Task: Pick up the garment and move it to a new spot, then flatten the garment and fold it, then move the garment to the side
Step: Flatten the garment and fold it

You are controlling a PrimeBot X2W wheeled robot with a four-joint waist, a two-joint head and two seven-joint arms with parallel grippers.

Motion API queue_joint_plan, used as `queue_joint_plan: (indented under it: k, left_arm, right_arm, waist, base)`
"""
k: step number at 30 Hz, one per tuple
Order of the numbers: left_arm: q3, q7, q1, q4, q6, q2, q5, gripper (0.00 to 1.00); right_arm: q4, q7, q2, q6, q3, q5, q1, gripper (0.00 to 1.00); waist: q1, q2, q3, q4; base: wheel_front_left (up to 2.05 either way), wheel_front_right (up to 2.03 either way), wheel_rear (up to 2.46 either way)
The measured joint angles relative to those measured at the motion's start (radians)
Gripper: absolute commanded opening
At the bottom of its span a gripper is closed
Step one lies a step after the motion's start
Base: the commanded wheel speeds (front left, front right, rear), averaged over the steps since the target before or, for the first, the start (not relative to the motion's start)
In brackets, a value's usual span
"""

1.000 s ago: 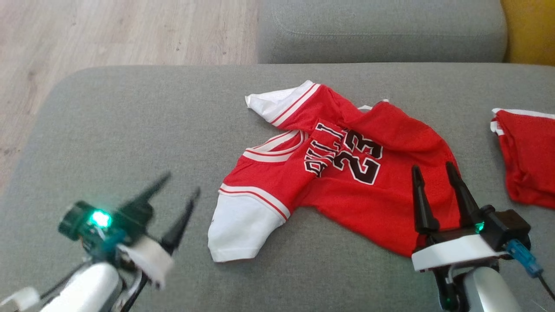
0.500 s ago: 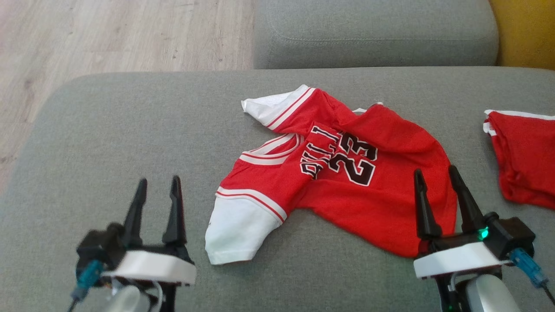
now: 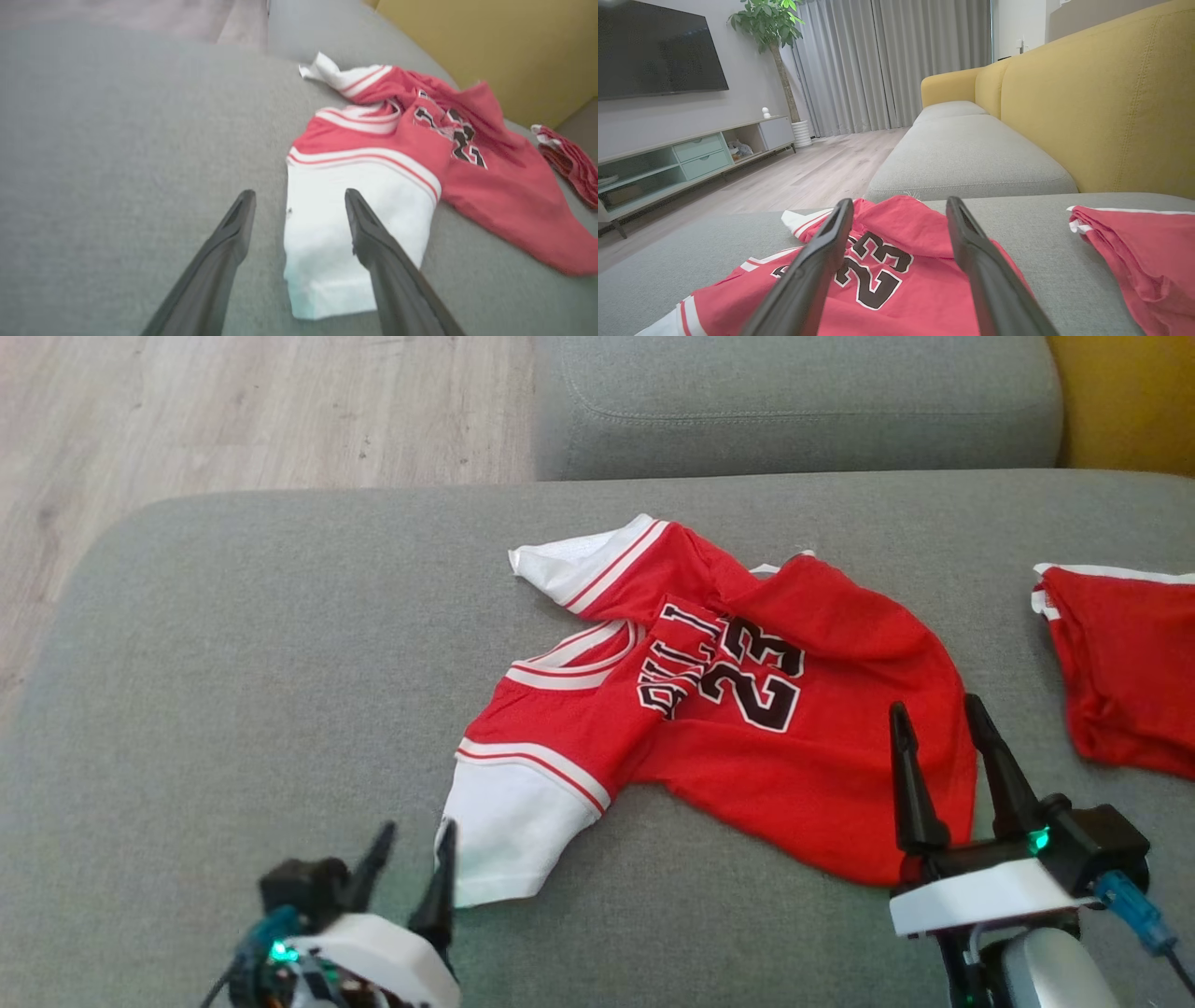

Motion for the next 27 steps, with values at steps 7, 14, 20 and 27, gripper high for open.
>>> queue_joint_plan:
  k: [7, 14, 20, 27]
  left_arm:
    - [-0.043, 0.090, 0.000, 0.036, -0.008, -0.007, -0.012, 1.00]
    - [-0.048, 0.115, -0.019, 0.084, 0.010, -0.007, -0.011, 1.00]
    - [-0.053, 0.130, -0.059, 0.114, 0.010, -0.007, -0.010, 1.00]
    - [-0.066, 0.154, -0.083, 0.136, -0.011, -0.008, -0.009, 0.02]
  right_arm:
    - [0.005, 0.000, 0.000, 0.000, 0.000, 0.000, -0.002, 1.00]
    - [0.004, 0.000, 0.000, 0.000, 0.000, -0.001, -0.006, 1.00]
    - [0.004, 0.000, 0.000, 0.000, -0.004, -0.009, -0.014, 1.00]
    - [0.005, 0.000, 0.000, 0.000, -0.008, -0.009, -0.028, 1.00]
  waist:
    - [0.0000, 0.0000, 0.010, -0.015]
    - [0.0001, 0.0000, 0.038, -0.030]
    - [0.0001, 0.0000, 0.063, -0.041]
    - [0.0001, 0.0000, 0.076, -0.050]
  base:
    - [0.00, 0.00, 0.00]
    - [0.00, 0.00, 0.00]
    - [0.00, 0.00, 0.00]
    - [0.00, 0.00, 0.00]
